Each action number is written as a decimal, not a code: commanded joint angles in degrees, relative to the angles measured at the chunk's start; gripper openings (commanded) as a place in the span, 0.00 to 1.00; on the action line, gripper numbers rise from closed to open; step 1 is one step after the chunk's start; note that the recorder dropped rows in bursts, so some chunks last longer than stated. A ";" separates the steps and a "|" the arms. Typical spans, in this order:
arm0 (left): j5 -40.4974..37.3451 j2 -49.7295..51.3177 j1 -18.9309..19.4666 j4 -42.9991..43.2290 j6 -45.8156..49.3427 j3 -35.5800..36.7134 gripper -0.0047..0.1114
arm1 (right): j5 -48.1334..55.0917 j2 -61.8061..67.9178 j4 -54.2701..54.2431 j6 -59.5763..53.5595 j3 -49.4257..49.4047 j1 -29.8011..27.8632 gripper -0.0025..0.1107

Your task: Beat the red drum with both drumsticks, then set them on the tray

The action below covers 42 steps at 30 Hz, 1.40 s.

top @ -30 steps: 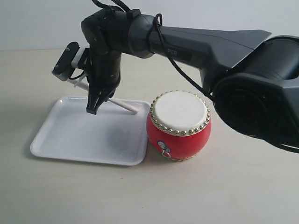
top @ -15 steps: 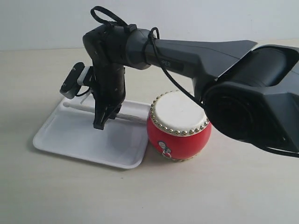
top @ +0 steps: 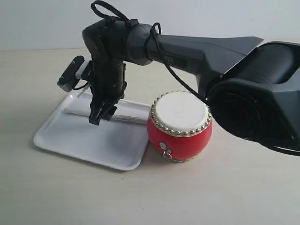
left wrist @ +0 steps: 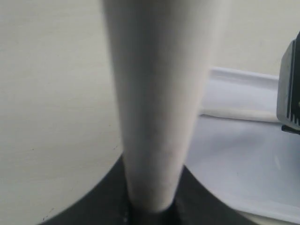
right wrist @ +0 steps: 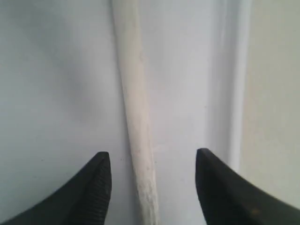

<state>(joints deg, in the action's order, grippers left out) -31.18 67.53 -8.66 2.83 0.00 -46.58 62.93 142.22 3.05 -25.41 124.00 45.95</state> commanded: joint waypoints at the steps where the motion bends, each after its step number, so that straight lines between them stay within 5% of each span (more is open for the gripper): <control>1: 4.84 1.14 0.11 -9.19 10.18 1.90 0.04 | 0.44 -6.82 -5.47 1.60 0.35 -0.59 0.49; 6: 1.87 6.33 1.71 -39.98 43.54 2.04 0.04 | 4.71 -12.27 -27.21 -6.18 0.35 -7.23 0.48; 9: -3.95 8.94 6.64 -56.59 61.11 2.04 0.04 | 7.03 -13.33 -45.58 -15.38 0.35 -13.66 0.44; 13: -16.76 12.05 11.65 -71.13 78.36 2.04 0.04 | 7.03 -13.69 -55.80 -20.03 0.22 -16.53 0.43; 21: -26.84 17.80 16.73 -79.15 87.74 1.93 0.04 | 7.03 -13.69 -65.74 -25.95 0.22 -16.64 0.43; 24: -38.79 21.19 19.93 -83.44 95.26 1.93 0.04 | 7.03 -13.48 -66.65 -26.64 0.22 -16.36 0.43; 34: -38.79 23.81 20.12 -89.22 98.90 1.93 0.04 | 7.03 -13.48 -71.44 -33.69 0.22 -9.38 0.43; 42: -38.79 23.81 16.10 -88.76 98.52 1.93 0.04 | 7.03 -13.48 -71.46 -34.54 0.22 -9.39 0.43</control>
<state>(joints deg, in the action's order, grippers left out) -69.07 91.34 8.41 -85.20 98.53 -44.68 69.98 129.16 -67.98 -59.35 124.00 36.76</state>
